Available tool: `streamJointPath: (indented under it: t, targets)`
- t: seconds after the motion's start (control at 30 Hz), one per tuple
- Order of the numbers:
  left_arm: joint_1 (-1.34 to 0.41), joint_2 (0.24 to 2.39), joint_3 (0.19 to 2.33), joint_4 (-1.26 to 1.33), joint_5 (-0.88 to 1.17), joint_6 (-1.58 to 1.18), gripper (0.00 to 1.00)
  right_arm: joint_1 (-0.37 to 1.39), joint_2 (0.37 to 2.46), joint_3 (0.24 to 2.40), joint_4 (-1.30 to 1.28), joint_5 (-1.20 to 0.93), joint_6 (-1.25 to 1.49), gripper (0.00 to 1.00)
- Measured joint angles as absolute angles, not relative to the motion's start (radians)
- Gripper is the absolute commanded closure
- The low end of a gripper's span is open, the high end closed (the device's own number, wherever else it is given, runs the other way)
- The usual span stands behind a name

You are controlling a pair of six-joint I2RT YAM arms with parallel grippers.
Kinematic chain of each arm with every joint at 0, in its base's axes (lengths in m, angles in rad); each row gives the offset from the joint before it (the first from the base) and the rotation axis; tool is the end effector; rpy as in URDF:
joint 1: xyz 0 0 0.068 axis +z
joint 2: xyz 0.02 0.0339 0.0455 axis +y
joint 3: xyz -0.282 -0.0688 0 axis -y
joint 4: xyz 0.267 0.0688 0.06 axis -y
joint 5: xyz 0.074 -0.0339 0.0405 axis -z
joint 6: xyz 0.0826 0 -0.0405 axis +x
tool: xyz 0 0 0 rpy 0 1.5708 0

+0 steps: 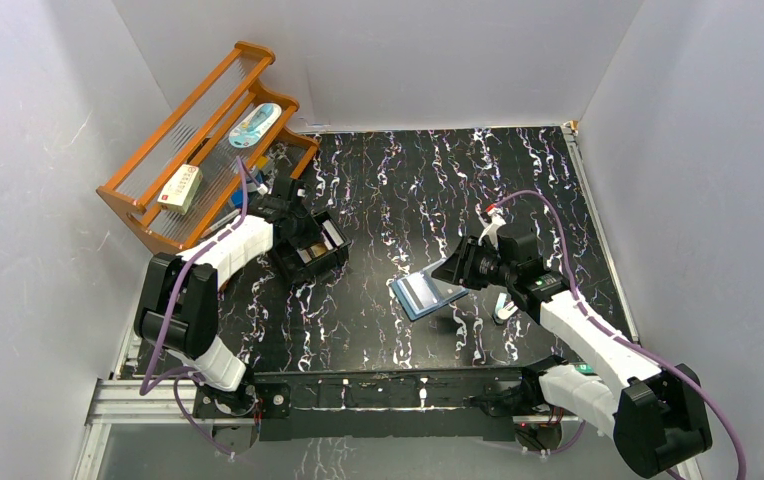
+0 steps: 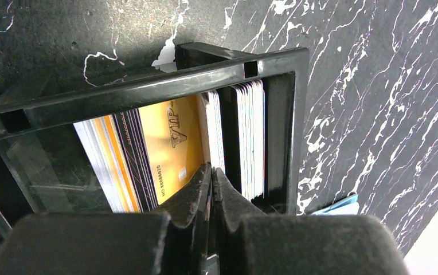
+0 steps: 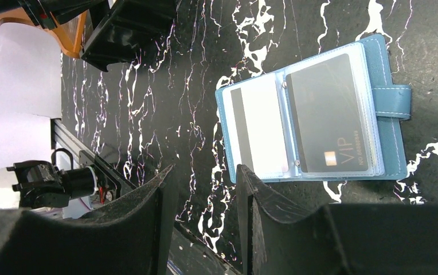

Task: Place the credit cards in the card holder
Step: Pick up the credit card from the storage box.

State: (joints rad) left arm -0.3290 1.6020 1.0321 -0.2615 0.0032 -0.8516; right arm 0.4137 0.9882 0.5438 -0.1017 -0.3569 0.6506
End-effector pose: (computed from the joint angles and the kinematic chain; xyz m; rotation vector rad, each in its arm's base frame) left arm 0.3704 -0.1267 0.1861 -0.6381 2.3923 -0.5373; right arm 0.2275 0.1314 0.2097 0.0390 2.2467 0.9855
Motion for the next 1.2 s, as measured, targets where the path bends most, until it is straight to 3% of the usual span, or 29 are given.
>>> streamJointPath:
  t: [0.87,1.2]
  targets:
    - [-0.329,1.613,1.152,-0.393,-0.003,-0.756,1.00,0.414,1.008,0.509,-0.080,-0.364,0.648,0.50]
    - [-0.329,1.481,1.158,-0.464,0.041,-0.686,1.00,0.414,1.084,0.529,-0.152,-0.272,0.568,0.43]
